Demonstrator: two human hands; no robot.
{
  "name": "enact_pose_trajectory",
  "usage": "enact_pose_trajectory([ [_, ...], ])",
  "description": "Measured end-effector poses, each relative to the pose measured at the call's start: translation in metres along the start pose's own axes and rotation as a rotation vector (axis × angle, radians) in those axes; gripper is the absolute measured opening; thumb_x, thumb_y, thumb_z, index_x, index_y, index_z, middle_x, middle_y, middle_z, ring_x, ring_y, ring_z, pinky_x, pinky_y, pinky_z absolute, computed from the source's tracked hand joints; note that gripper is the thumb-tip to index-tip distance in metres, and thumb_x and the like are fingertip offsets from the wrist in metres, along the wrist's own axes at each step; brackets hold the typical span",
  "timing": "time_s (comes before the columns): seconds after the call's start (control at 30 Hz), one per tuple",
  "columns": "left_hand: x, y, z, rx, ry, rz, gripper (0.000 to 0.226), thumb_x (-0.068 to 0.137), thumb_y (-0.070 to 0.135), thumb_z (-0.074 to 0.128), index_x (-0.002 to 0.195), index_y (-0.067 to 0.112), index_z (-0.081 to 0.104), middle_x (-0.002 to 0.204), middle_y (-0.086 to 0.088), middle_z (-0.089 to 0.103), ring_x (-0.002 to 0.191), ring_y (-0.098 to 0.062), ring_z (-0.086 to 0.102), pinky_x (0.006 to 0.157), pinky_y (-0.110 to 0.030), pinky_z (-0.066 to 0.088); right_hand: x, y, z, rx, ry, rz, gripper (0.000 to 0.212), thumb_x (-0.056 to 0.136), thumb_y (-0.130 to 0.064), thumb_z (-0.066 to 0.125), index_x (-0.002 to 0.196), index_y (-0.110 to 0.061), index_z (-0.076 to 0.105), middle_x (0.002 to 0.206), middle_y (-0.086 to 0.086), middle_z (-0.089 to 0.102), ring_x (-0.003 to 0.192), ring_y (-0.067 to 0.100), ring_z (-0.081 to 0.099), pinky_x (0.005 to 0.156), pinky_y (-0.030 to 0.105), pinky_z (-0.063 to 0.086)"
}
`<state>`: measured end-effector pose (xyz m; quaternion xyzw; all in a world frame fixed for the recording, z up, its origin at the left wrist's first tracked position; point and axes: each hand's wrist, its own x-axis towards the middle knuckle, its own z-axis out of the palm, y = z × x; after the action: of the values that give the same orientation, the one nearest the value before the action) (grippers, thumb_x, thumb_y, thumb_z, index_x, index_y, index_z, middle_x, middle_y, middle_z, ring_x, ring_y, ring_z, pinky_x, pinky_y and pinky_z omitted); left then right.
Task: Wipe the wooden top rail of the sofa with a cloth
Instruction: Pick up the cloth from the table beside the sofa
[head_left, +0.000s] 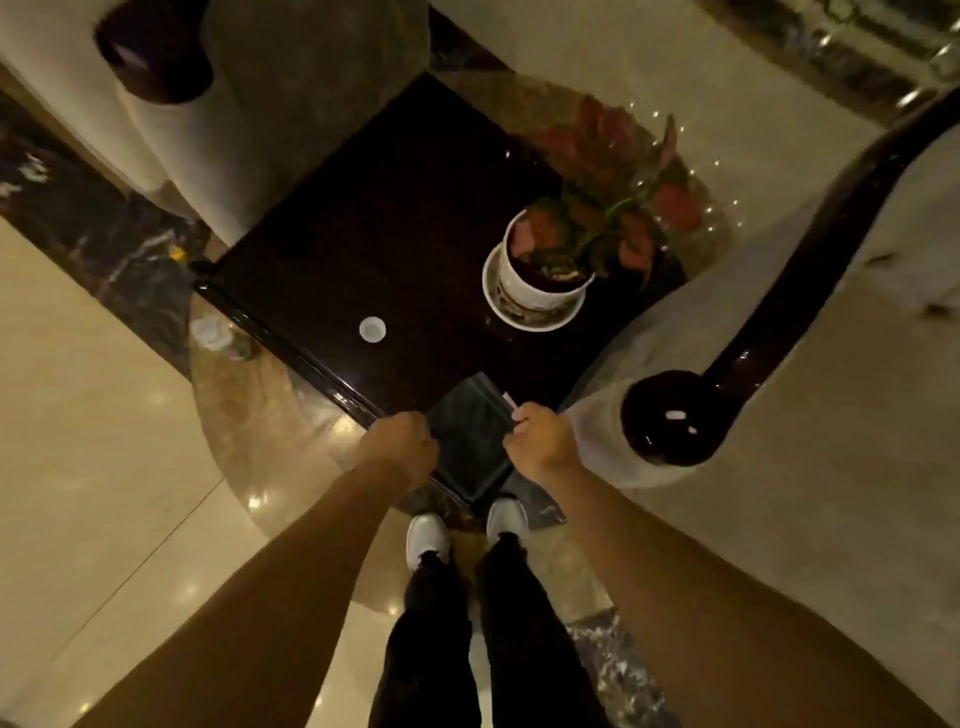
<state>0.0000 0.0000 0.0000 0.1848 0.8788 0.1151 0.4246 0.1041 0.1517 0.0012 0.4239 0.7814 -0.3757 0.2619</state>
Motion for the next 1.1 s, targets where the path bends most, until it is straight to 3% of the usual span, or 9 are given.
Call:
enact_pose_trajectory([
  [0.23,0.102,-0.002,0.084,-0.036,0.237,-0.073,0.053,0.088,0.039,0.06,0.135,0.02,0.043,0.136,-0.016,0.044,0.123,-0.042,0.038,0.099,-0.056,0.039,0.087,0.044,0.08,0.162,0.214,0.134,0.075,0.083,-0.018,0.074,0.146,-0.013,0.032,0.142,0.018,0.037,0.126,0.034,0.046,0.095,0.038,0.049],
  [0.33,0.109,0.0,0.101,-0.106,0.197,-0.099,0.041,0.087,0.037,0.064,0.12,0.015,0.053,0.116,-0.013,0.062,0.111,-0.038,0.056,0.093,-0.051,0.047,0.091,0.048,0.086,0.394,0.186,0.147,0.041,0.081,-0.008,0.072,0.117,-0.009,0.051,0.106,0.011,0.059,0.094,0.031,0.063,0.068,0.031,0.047],
  [0.43,0.101,0.008,0.101,-0.488,0.072,-0.11,0.013,0.088,0.032,0.066,0.095,0.025,0.058,0.087,0.002,0.064,0.094,-0.028,0.064,0.076,-0.037,0.05,0.073,0.05,0.08,0.424,0.144,0.147,0.014,0.087,-0.009,0.066,0.095,-0.015,0.057,0.089,0.001,0.06,0.093,0.027,0.064,0.068,0.026,0.042],
  [0.6,0.042,0.042,0.073,-0.972,-0.088,0.085,0.008,0.088,0.029,0.067,0.096,0.029,0.067,0.094,0.0,0.074,0.095,-0.02,0.071,0.077,-0.029,0.059,-0.022,0.056,0.007,0.671,0.188,-0.101,0.031,0.094,-0.007,0.062,0.115,-0.028,0.055,0.102,-0.017,0.055,0.105,0.006,0.059,0.077,0.004,0.044],
  [0.73,-0.014,0.101,0.038,-0.97,-0.127,0.292,0.025,0.073,0.052,0.072,0.088,0.032,0.071,0.089,0.003,0.075,0.085,-0.014,0.072,0.066,-0.02,0.057,-0.108,0.075,-0.071,0.81,0.267,-0.138,0.015,0.088,-0.017,0.072,0.097,-0.024,0.064,0.086,-0.01,0.066,0.087,0.007,0.067,0.063,0.015,0.051],
  [0.83,-0.035,0.156,0.027,-0.947,-0.127,0.415,0.019,0.076,0.045,0.075,0.09,0.032,0.072,0.088,0.004,0.075,0.082,-0.011,0.072,0.064,-0.022,0.058,-0.138,0.097,-0.12,0.901,0.519,-0.123,0.03,0.081,-0.009,0.078,0.1,-0.027,0.063,0.091,-0.017,0.069,0.085,0.0,0.066,0.069,0.015,0.054],
  [0.97,-0.03,0.2,0.033,-0.726,-0.049,0.488,0.011,0.084,0.031,0.071,0.093,0.037,0.07,0.09,0.008,0.072,0.083,-0.005,0.069,0.072,-0.026,0.06,-0.115,0.107,-0.134,0.386,0.796,-0.1,0.054,0.087,-0.026,0.072,0.134,-0.029,0.045,0.135,-0.011,0.051,0.125,0.001,0.047,0.101,0.012,0.04],
  [1.03,-0.015,0.194,0.038,-0.607,0.046,0.474,0.02,0.086,0.022,0.069,0.095,0.04,0.069,0.098,0.006,0.068,0.088,-0.005,0.065,0.08,-0.029,0.057,-0.083,0.095,-0.118,-0.13,0.751,-0.201,0.06,0.097,-0.042,0.052,0.15,-0.021,0.033,0.158,0.008,0.029,0.149,0.025,0.02,0.121,0.036,0.02],
  [1.1,-0.006,0.175,0.043,-0.816,0.005,0.428,0.029,0.091,0.008,0.059,0.102,0.031,0.07,0.11,-0.002,0.069,0.099,-0.017,0.066,0.085,-0.031,0.056,-0.05,0.085,-0.11,-0.414,0.575,-0.331,0.064,0.102,-0.049,0.033,0.155,-0.016,0.021,0.165,0.011,0.018,0.153,0.031,0.004,0.122,0.053,0.01],
])
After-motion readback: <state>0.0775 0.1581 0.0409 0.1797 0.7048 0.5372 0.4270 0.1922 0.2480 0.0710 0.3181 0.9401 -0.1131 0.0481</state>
